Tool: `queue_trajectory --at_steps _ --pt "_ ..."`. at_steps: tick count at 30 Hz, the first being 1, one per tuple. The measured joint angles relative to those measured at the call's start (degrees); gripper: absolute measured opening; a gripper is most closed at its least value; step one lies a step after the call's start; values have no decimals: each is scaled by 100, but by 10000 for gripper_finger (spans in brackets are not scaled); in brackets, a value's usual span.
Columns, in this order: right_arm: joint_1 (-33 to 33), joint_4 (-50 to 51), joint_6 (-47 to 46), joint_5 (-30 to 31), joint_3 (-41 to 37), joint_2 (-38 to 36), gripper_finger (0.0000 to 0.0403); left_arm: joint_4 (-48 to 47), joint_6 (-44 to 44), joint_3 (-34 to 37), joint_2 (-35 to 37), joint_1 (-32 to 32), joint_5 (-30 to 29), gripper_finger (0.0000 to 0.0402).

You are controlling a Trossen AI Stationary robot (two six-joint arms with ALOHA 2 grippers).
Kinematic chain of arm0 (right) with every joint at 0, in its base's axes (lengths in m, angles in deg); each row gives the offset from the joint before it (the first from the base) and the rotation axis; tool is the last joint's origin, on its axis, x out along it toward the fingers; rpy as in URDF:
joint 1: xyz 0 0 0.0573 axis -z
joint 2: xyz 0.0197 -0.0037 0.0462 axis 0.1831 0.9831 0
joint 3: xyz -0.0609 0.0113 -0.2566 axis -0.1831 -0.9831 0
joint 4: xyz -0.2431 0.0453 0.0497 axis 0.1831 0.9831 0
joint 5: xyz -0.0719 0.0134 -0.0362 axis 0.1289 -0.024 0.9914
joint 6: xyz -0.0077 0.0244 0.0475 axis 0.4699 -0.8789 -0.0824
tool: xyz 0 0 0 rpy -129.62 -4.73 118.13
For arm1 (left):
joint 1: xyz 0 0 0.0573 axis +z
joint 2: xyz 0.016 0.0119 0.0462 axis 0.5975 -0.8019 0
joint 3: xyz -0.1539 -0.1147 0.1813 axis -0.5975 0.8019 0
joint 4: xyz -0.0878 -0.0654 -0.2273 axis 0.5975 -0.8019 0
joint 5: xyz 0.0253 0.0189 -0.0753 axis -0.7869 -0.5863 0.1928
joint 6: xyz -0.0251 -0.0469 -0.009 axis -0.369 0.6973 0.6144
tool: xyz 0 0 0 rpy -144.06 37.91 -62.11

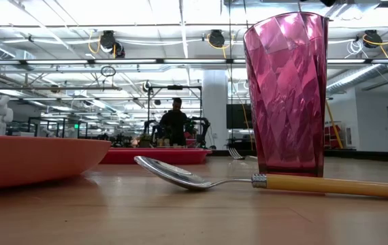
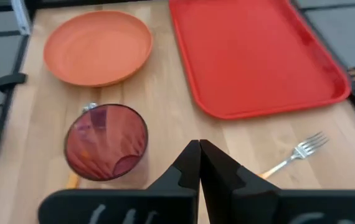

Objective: Pick and place plate/cup/fork/spoon on tray
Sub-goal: Put the red cup on the orange tray

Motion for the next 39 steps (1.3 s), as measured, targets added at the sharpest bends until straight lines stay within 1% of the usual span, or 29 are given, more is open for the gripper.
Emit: queue_trajectory --at_steps 2,7,10,13,17,22,27,33,39 --pt "-154 -84 -62 229 -113 13 0 -7 -40 -130 -232 -32 7 71" --pt "-438 -443 -140 624 -442 17 0 -53 -195 -611 -867 -97 24 141" --pt "-551 -701 -132 674 -708 10 0 -196 -342 -920 -1232 -106 110 174" --pt "-631 -926 -138 653 -1008 15 0 -284 -440 -1203 -1553 -106 140 192" --pt "-694 -993 -132 638 -1276 15 0 -500 -468 -1593 -1902 -106 144 197" --pt "-694 -1083 -70 631 -1286 10 0 -838 -403 -2066 -2299 -100 160 188" --pt "-698 -1275 52 622 -1288 10 0 -1021 -287 -2123 -2536 -84 186 190" --pt "-699 -1292 91 621 -1288 10 0 -1057 -110 -2132 -2521 -46 174 194" --pt "-699 -1313 164 620 -1288 10 0 -1289 -143 -2119 -2523 17 156 175"
